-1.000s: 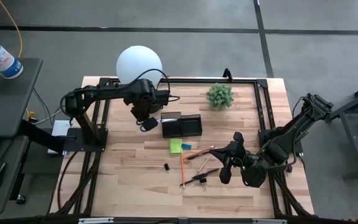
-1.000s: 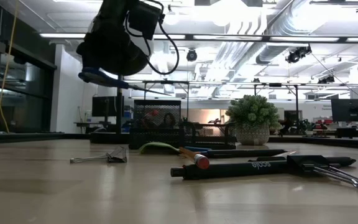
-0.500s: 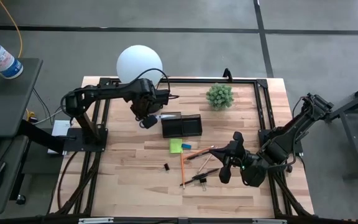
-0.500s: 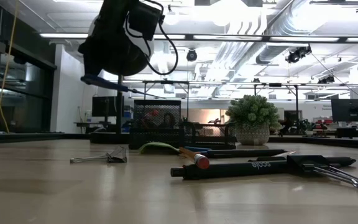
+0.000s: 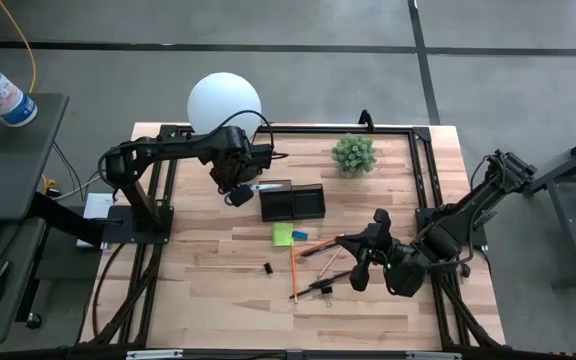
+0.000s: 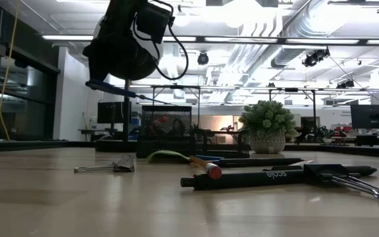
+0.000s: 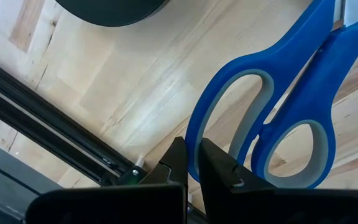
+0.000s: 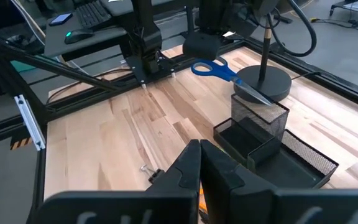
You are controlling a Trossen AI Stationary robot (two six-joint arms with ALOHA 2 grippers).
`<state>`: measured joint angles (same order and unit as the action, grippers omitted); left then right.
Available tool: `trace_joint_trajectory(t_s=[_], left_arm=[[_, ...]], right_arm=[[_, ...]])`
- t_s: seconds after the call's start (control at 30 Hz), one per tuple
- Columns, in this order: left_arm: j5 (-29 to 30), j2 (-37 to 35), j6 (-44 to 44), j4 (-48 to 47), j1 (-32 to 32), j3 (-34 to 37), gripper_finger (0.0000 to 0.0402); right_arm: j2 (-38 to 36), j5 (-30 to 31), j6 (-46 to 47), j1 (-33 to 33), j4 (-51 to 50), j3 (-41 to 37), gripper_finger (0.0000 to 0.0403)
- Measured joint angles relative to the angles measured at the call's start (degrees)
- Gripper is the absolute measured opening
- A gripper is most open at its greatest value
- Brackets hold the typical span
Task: Pick and place office supplies into organizer
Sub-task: Put the blue scissors into the top left side of the desk organizer
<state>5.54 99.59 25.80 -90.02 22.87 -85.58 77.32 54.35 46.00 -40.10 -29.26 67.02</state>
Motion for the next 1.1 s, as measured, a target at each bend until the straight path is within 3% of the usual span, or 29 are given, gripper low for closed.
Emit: trace_joint_trajectory(t_s=[1.1], left_arm=[[-0.6, 1.9, 2.1, 2.2, -1.6, 0.0, 0.0005]], right_arm=[[0.0, -1.0, -1.1, 0.4, 0.0, 0.0, 0.0000]])
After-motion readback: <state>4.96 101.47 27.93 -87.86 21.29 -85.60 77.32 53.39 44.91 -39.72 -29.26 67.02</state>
